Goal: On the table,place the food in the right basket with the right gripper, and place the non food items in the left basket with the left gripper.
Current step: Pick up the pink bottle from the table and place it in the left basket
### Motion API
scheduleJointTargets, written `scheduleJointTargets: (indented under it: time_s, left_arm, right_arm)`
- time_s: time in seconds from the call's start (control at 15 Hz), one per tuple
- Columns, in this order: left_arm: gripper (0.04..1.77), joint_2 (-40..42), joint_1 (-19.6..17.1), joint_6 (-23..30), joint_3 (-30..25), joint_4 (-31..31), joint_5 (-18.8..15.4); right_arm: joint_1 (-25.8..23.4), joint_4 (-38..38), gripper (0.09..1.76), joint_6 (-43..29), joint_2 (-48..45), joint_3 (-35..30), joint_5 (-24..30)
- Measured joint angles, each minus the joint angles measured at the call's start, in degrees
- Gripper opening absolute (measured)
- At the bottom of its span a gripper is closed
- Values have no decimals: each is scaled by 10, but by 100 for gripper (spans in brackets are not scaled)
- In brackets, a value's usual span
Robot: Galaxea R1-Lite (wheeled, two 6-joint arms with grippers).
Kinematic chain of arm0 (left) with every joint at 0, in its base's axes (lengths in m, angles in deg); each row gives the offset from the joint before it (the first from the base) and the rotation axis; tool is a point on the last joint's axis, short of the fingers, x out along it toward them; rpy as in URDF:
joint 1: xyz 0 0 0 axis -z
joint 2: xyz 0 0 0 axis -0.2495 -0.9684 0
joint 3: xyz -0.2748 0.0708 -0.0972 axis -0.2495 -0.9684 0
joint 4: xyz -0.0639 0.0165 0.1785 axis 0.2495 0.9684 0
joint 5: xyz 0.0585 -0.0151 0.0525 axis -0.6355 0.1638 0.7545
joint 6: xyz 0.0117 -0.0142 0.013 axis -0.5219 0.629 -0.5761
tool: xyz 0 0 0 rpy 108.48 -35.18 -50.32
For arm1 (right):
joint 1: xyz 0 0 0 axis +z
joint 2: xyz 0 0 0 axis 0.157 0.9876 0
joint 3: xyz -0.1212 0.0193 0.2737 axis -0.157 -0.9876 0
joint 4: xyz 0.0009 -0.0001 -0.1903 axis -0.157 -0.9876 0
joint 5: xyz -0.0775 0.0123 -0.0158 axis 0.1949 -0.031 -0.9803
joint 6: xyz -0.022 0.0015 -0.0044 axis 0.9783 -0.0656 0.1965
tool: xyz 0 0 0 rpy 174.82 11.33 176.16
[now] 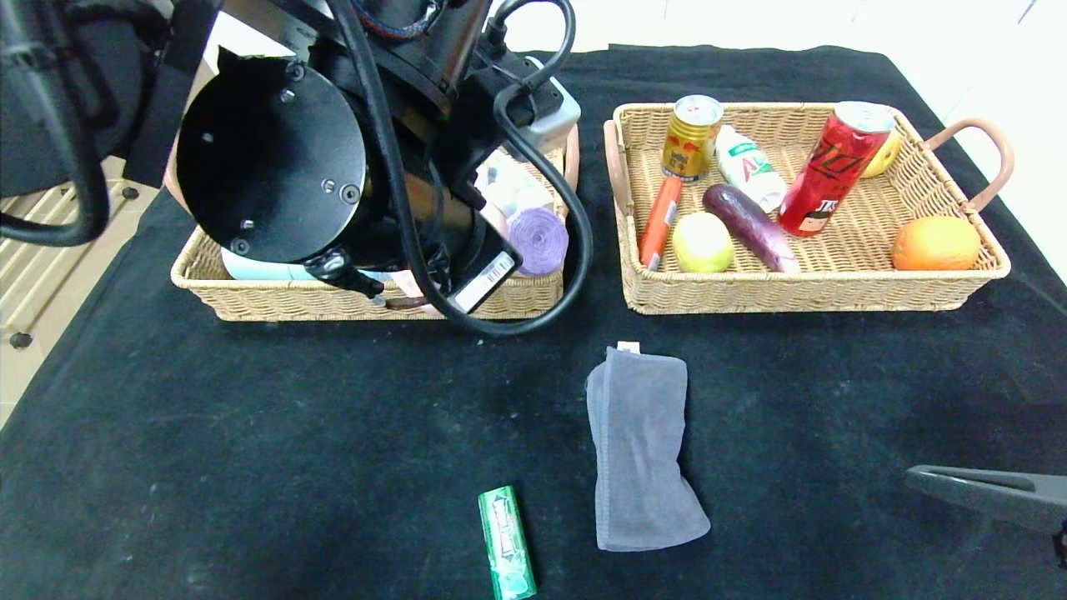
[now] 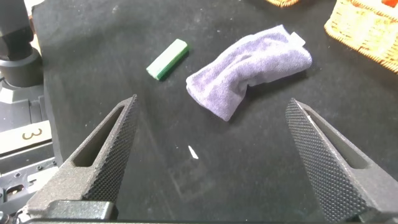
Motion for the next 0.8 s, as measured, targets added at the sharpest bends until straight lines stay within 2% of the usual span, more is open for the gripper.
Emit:
scheduleJointTargets:
  time_s: [0.27, 0.4, 0.6, 0.8]
  left_arm:
    - [80, -8, -37, 7, 12, -68, -5]
    - [80, -18, -63, 7, 20, -123, -7]
    - [80, -42, -97, 7, 43, -176, -28]
    - [80, -66, -114, 7, 50, -234, -31]
  right_arm:
    - [0, -1, 171, 0, 2, 0, 0]
    - [0, 0, 171, 0, 3, 0, 0]
    - [1, 3, 171, 0, 4, -1, 0]
    - [1, 1, 171, 0, 4, -1, 0]
